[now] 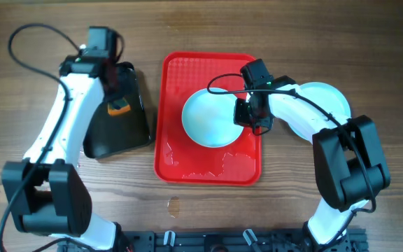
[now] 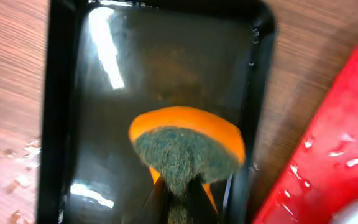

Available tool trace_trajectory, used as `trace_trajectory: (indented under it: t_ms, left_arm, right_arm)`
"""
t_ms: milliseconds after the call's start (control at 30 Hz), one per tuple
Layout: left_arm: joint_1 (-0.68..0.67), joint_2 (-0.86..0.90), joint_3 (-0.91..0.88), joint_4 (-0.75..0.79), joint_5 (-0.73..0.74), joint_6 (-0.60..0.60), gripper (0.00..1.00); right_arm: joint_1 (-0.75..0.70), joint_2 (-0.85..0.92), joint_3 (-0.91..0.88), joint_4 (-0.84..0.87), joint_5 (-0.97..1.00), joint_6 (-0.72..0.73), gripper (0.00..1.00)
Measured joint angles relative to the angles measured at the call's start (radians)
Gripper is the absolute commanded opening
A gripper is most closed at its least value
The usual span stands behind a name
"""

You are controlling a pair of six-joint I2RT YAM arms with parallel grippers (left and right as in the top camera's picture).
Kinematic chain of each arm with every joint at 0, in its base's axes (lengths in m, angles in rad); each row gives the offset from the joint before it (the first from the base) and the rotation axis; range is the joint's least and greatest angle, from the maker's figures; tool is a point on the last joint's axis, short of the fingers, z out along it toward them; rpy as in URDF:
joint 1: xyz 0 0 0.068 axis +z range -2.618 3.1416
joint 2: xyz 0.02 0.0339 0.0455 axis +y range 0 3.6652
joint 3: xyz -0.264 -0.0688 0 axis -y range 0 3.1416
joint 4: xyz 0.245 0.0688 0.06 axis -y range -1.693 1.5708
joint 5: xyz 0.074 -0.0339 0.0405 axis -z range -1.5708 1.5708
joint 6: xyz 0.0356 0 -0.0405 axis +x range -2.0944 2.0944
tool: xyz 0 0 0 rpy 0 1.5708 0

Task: Clean dirty plates on tray and stack at the side
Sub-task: 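Return the sponge to the basin with the left gripper and release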

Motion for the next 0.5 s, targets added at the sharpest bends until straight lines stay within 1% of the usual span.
trace_trajectory:
  t_ms: [100,133,200,233,267,300,333,367,400,467,500]
  left_arm:
    - [0.05,0.009,-0.136,0.161,0.063,0.018,0.04]
    - [0.061,0.016,-0.204,0.248,0.084,0.029,0.04]
    - [0.067,0.024,-0.286,0.343,0.106,0.045,0.04]
    - [0.066,0.027,-0.334,0.395,0.116,0.052,0.04]
    - [0.066,0.028,-0.362,0.417,0.121,0.057,0.08]
    - [0.066,0.028,-0.384,0.435,0.123,0.06,0.27]
    - [0.066,0.028,-0.404,0.456,0.119,0.066,0.55]
    - [0.066,0.028,-0.409,0.465,0.113,0.071,0.6]
    - [0.066,0.028,-0.412,0.467,0.098,0.073,0.63]
    - [0.066,0.028,-0.42,0.465,0.069,0.074,0.68]
    - [0.066,0.028,-0.425,0.465,0.058,0.074,0.68]
  right_arm:
    - [-0.001,0.0,0.0,0.0,0.003,-0.016,0.05]
    - [-0.001,0.0,0.0,0.001,0.003,-0.022,0.05]
    - [-0.001,0.0,0.0,0.002,0.003,-0.025,0.09]
    - [-0.001,0.0,0.0,0.002,0.004,-0.027,0.15]
    - [-0.001,0.0,0.0,0.003,0.003,-0.031,0.24]
    - [-0.001,0.0,-0.002,0.007,0.004,-0.039,0.29]
    - [-0.002,0.001,-0.005,0.013,0.001,-0.064,0.38]
    - [-0.003,0.001,-0.006,0.02,-0.005,-0.081,0.4]
    - [-0.003,0.001,-0.006,0.026,-0.016,-0.095,0.39]
    - [-0.004,0.001,-0.005,0.036,-0.026,-0.116,0.2]
    - [-0.004,0.001,-0.005,0.037,-0.03,-0.121,0.15]
